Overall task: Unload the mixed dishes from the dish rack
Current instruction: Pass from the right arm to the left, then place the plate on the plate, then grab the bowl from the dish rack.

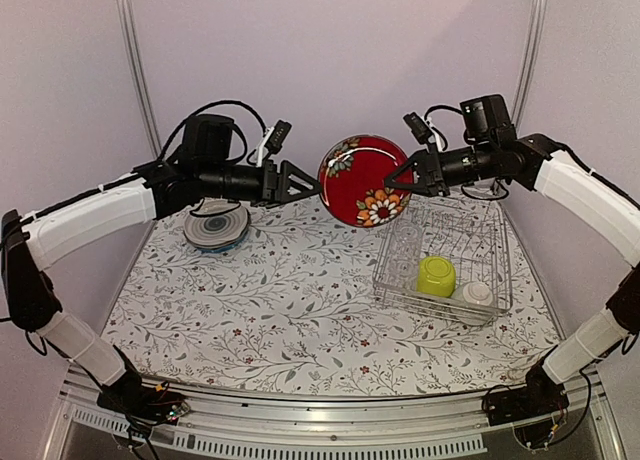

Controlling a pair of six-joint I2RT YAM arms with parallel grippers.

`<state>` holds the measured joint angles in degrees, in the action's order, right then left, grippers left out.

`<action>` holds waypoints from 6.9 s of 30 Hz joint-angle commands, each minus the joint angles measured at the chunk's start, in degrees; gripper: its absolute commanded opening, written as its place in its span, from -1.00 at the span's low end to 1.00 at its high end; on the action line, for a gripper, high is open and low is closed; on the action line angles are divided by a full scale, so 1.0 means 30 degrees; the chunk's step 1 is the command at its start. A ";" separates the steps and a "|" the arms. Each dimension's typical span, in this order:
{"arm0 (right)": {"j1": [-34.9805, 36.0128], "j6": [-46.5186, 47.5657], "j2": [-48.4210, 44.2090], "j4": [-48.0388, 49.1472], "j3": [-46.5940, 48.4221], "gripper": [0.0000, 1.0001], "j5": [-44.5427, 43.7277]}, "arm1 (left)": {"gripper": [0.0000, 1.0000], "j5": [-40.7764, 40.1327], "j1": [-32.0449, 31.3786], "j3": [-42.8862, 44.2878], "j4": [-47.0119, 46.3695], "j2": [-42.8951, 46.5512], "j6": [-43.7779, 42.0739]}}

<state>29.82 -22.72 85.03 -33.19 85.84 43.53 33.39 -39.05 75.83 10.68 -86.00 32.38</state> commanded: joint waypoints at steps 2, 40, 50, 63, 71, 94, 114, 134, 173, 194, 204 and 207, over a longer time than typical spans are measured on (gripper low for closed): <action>0.0581 -0.0155 -0.0531 0.1970 0.0038 -1.00 0.0859 | 0.09 -0.0201 -0.0712 0.0903 0.0583 -0.0834 -0.0419; 0.0102 0.0695 -0.0726 0.0273 0.0390 0.97 -0.1770 | -1.00 0.0996 0.3470 -0.2371 -0.4634 0.0319 0.4356; -0.0772 0.1473 -0.1721 -0.1227 0.0070 0.98 -0.2453 | -1.00 -0.2244 0.8357 -0.3985 -0.2660 0.1015 0.5900; -0.1447 0.1975 -0.3016 -0.2083 -0.1393 0.97 -0.3073 | -1.00 -0.3668 1.2676 -0.6103 -0.1922 -0.0099 0.7620; -0.1447 0.2007 -0.2743 -0.2234 -0.1369 0.98 -0.2984 | -1.00 -0.4099 1.3719 -0.6238 -0.1478 -0.1490 0.7969; -0.1457 0.1716 -0.1950 -0.2185 -0.0973 0.97 -0.2733 | -0.97 -0.1309 1.4627 -0.5651 -0.4368 -0.6127 1.0229; -0.1453 0.1677 -0.1735 -0.2671 -0.0377 0.98 -0.2857 | -0.26 -0.1844 1.4686 -0.5097 -0.2164 -0.5995 0.9820; -0.1445 0.4124 -0.1816 -0.9647 0.1161 0.98 -0.9425 | 0.96 -0.4912 1.4227 -0.4210 0.2306 -0.2503 0.6310; -0.2091 0.3277 0.0537 -1.2961 -0.5171 0.64 -1.6133 | 0.99 -0.8853 0.7449 -0.0752 0.5106 0.1033 0.1980; -0.3899 0.3674 0.2686 -1.2336 -0.5696 0.35 -1.4831 | 0.99 -0.8862 0.7473 -0.0509 0.4720 0.1135 0.1892; -0.4021 0.3831 0.3569 -1.2325 -0.5491 0.16 -1.4245 | 0.99 -0.8495 0.7580 -0.0461 0.4552 0.0803 0.1956; -0.4039 0.3867 0.3869 -1.2372 -0.5469 0.08 -1.3990 | 0.99 -0.8536 0.7661 -0.0514 0.4581 0.0873 0.1921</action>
<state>17.93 -11.46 94.11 -70.87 69.63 -0.01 7.20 -16.08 73.25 25.15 -83.48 38.98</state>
